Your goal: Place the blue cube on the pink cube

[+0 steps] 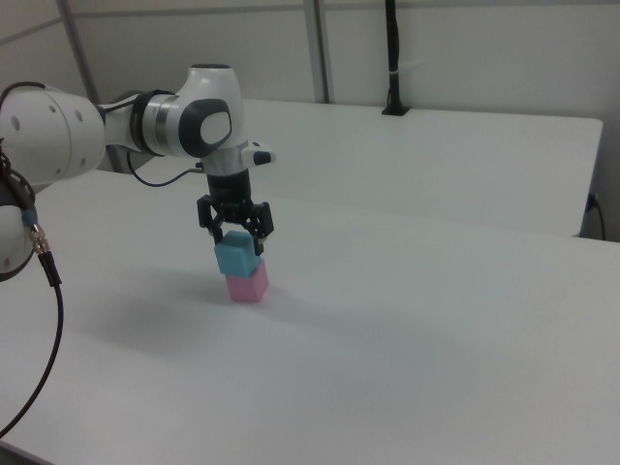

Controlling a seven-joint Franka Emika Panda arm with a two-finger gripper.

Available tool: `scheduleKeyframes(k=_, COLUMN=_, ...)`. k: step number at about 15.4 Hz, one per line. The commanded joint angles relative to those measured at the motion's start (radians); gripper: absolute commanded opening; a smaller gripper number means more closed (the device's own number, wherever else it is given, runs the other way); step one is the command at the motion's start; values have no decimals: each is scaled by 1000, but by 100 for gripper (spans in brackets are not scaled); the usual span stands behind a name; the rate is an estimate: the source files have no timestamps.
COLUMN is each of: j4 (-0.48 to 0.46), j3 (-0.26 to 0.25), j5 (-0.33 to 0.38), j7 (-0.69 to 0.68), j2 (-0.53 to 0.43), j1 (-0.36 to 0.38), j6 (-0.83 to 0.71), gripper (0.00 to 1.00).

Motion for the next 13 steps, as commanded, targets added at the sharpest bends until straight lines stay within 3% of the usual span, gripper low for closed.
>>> scheduleKeyframes(k=1, j4=22, j3=-9, j5=9, j7=2, j2=-10, j1=10, j6=-24, gripper=100)
scheduleKeyframes(k=5, j4=-35, j3=3, j5=-66, j7=180, j2=-165, j1=13, j6=-65, gripper=100)
scheduleKeyframes(k=10, j4=-229, j3=32, j5=-85, j7=192, j2=-450, j1=-29, j6=-126, gripper=100)
scheduleKeyframes(k=13, j4=-251, j3=32, j5=-84, j7=186, j2=-495, j1=-36, j6=-166, gripper=100)
